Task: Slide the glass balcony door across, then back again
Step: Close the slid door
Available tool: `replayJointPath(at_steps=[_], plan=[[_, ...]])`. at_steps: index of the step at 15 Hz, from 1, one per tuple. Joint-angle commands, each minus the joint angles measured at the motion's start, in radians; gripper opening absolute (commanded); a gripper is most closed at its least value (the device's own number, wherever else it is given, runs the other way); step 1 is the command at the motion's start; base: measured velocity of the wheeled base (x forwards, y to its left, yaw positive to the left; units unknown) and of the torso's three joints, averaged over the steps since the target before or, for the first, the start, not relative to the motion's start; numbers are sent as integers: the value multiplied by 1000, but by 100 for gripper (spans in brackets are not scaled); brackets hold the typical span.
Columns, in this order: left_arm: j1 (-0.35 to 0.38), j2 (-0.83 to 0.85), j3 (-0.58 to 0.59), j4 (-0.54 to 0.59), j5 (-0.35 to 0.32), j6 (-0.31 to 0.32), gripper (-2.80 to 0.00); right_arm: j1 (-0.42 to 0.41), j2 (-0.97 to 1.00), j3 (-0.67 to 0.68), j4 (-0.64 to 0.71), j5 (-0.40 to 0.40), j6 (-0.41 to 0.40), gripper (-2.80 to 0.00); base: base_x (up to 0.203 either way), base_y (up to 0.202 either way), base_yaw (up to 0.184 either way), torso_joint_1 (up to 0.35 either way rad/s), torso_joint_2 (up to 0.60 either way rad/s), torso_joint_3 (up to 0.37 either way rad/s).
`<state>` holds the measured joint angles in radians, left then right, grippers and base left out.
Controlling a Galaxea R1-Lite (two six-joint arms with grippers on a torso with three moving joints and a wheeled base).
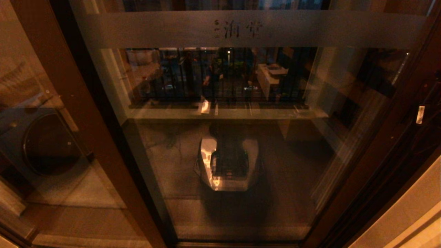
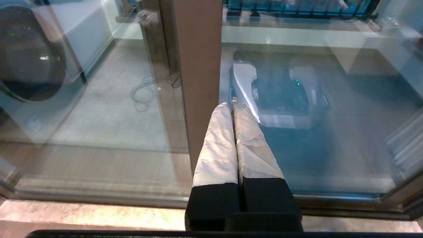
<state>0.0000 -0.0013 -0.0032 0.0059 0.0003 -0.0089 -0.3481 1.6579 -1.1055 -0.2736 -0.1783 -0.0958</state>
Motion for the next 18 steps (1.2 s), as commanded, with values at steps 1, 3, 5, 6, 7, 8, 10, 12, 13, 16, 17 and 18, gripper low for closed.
replayJointPath(at_steps=[1,3,5,6,7,8,10,12,13,16,17,18], plan=[[0,1,0,0,1,0,-280,1,-10,7,-1,0,-1,-280,0,0,0,0,0,0],[0,1,0,0,1,0,-280,13,-10,9,-1,2,4,-280,0,0,0,0,0,0],[0,1,0,0,1,0,-280,29,-10,8,1,3,21,-280,0,0,0,0,0,0],[0,1,0,0,0,0,-280,31,-6,7,1,3,21,-280,0,0,0,0,0,0],[0,1,0,0,1,0,-280,31,-1,4,1,4,21,-280,0,0,0,0,0,0],[0,1,0,0,1,0,-280,31,8,3,0,5,22,-280,0,0,0,0,0,0],[0,1,0,0,1,0,-280,31,26,-3,-4,5,22,-280,0,0,0,0,0,0],[0,1,0,0,1,0,-280,29,36,-14,-10,5,22,-280,0,0,0,0,0,0],[0,1,0,0,1,0,-280,29,42,-13,-10,5,23,-280,0,0,0,0,0,0],[0,1,0,0,1,0,-280,29,64,-12,-23,5,25,-280,0,0,0,0,0,0],[0,1,0,0,0,0,-280,29,80,-13,-53,4,25,-280,0,0,0,0,0,0],[0,1,0,0,1,0,-280,29,98,-12,-92,4,24,-280,0,0,0,0,0,0]])
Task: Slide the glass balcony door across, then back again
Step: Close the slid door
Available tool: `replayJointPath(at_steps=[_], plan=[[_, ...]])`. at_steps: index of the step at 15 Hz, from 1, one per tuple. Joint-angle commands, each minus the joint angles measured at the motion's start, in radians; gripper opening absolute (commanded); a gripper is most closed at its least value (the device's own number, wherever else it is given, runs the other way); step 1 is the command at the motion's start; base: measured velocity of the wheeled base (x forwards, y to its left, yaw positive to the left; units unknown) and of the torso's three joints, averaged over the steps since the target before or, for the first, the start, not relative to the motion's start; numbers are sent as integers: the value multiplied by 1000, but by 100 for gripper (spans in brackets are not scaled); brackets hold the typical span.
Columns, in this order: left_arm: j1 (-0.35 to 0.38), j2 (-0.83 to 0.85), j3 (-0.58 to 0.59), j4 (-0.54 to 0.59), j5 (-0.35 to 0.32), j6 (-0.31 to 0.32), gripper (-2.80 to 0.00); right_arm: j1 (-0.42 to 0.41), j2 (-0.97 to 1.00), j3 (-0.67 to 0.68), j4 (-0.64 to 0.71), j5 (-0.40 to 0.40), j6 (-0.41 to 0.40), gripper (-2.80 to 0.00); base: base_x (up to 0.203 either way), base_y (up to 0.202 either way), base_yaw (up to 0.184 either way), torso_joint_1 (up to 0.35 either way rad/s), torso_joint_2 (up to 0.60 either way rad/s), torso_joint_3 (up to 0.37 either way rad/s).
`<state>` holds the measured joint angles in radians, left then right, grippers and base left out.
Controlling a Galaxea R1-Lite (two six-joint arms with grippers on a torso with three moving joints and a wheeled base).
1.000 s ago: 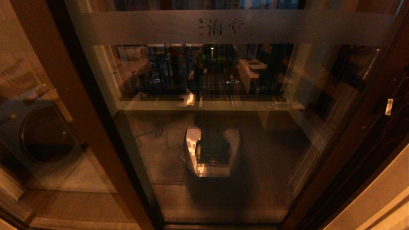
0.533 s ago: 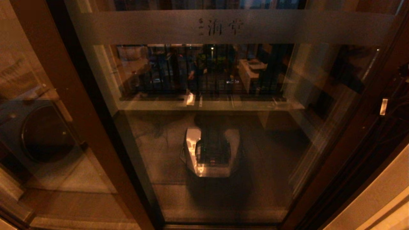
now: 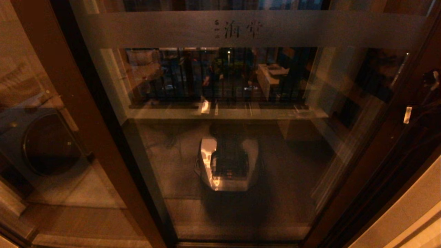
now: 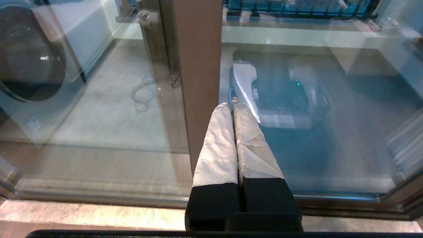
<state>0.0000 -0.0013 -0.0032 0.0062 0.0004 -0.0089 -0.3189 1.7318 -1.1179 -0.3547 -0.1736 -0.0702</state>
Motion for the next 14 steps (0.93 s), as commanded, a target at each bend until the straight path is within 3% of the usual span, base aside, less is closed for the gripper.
replayJointPath(at_steps=[1,14], plan=[[0,1,0,0,1,0,-280,0,38,1,-37,-1,-2,-280,0,0,0,0,0,0],[0,1,0,0,1,0,-280,-5,75,-8,-87,-40,-3,-280,0,0,0,0,0,0]])
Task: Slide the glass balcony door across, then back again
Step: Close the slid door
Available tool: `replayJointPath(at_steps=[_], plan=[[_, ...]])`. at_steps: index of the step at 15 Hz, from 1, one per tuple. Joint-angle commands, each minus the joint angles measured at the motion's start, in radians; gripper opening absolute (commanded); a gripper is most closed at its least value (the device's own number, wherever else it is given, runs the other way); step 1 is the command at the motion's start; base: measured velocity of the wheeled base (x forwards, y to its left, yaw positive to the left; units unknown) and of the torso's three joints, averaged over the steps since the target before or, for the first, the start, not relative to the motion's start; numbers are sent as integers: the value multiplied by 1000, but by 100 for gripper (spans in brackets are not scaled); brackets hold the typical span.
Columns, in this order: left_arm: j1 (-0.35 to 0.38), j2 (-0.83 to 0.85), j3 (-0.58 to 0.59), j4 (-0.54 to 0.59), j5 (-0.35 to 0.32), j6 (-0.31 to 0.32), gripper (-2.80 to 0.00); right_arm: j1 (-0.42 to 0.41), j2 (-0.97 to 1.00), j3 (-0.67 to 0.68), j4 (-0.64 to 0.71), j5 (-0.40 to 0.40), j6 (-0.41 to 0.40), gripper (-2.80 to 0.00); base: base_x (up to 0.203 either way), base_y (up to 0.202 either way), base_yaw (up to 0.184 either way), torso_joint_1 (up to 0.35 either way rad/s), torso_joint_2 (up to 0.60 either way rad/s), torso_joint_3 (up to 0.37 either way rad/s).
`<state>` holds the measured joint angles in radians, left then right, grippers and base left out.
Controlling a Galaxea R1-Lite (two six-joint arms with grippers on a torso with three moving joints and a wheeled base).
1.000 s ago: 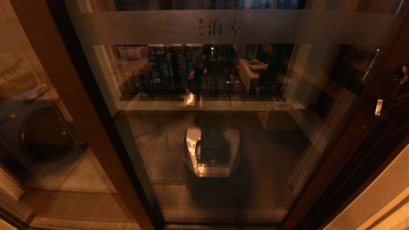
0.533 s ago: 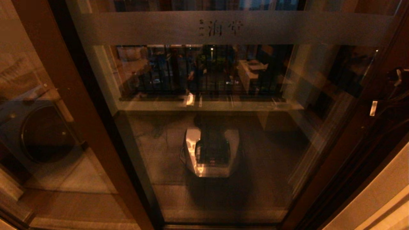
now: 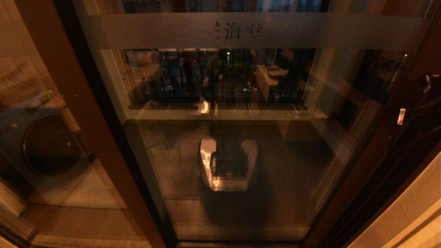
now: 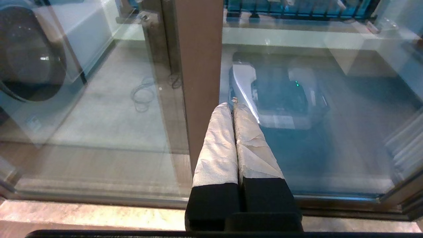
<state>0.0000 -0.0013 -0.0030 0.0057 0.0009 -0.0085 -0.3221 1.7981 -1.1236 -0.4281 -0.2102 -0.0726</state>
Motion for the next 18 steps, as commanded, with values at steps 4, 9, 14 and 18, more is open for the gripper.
replayJointPath(at_steps=[4,9,14,18], plan=[[0,1,0,0,1,-1,-280,-3,12,-4,-14,-3,-1,-280,0,0,0,0,0,0],[0,1,0,0,0,-1,-280,-15,23,-10,-14,-3,-1,-280,0,0,0,0,0,0],[0,1,0,0,-1,-1,-280,-32,35,-24,-14,-1,-1,-280,0,0,0,0,0,0],[0,1,0,0,0,-1,-280,-50,43,-34,-14,0,-1,-280,0,0,0,0,0,0]])
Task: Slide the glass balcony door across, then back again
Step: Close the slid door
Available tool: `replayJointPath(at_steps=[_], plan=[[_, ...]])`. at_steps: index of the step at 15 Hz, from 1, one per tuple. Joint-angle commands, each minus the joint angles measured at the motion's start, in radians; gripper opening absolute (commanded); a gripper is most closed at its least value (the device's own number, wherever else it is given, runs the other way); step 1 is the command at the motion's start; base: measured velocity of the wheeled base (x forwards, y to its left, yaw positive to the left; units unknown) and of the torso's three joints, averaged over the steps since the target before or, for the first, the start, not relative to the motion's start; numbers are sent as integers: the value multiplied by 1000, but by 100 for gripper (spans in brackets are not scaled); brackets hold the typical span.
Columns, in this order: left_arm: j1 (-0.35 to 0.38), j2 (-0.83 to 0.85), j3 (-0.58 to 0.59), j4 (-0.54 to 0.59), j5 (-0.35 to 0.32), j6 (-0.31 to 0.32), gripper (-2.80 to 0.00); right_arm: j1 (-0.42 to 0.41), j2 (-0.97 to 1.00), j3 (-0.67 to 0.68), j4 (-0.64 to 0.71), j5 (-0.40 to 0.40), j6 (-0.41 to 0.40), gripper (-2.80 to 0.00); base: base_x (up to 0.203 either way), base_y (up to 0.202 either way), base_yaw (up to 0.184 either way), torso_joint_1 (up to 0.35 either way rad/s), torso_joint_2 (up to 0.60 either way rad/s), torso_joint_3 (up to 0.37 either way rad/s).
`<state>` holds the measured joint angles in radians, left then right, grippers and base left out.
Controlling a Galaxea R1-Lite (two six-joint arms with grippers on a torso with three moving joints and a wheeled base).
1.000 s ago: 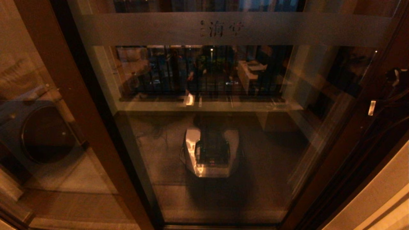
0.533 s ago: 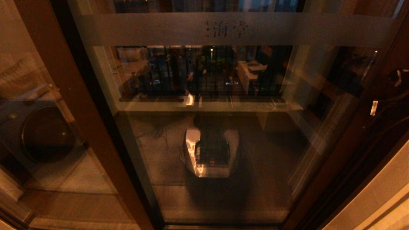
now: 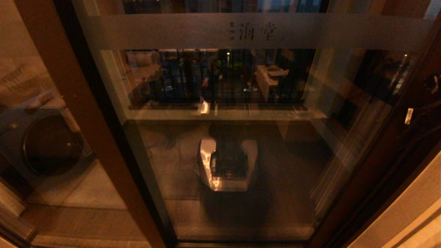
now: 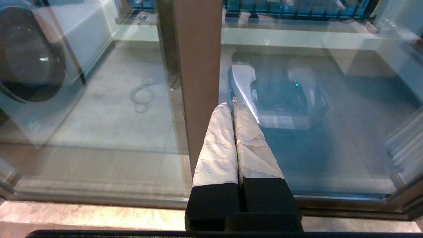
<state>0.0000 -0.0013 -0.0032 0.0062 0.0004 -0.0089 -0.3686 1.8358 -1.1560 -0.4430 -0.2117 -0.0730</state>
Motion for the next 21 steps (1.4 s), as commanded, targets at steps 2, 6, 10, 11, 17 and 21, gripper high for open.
replayJointPath(at_steps=[2,6,10,11,17,21], plan=[[0,1,0,0,1,0,-280,-11,14,-8,1,1,-1,-280,0,0,0,0,0,0],[0,1,0,0,1,0,-280,-36,28,-30,1,5,-1,-280,0,0,0,0,0,0],[0,1,0,0,1,0,-280,-49,31,-35,1,8,-1,-280,0,0,0,0,0,0],[0,1,0,0,1,0,-280,-58,37,-45,1,9,-1,-280,0,0,0,0,0,0],[0,1,0,0,1,0,-280,-97,65,-87,1,14,-1,-280,0,0,0,0,0,0],[0,1,0,0,1,0,-280,-99,42,-76,4,33,1,-280,0,0,0,0,0,0]])
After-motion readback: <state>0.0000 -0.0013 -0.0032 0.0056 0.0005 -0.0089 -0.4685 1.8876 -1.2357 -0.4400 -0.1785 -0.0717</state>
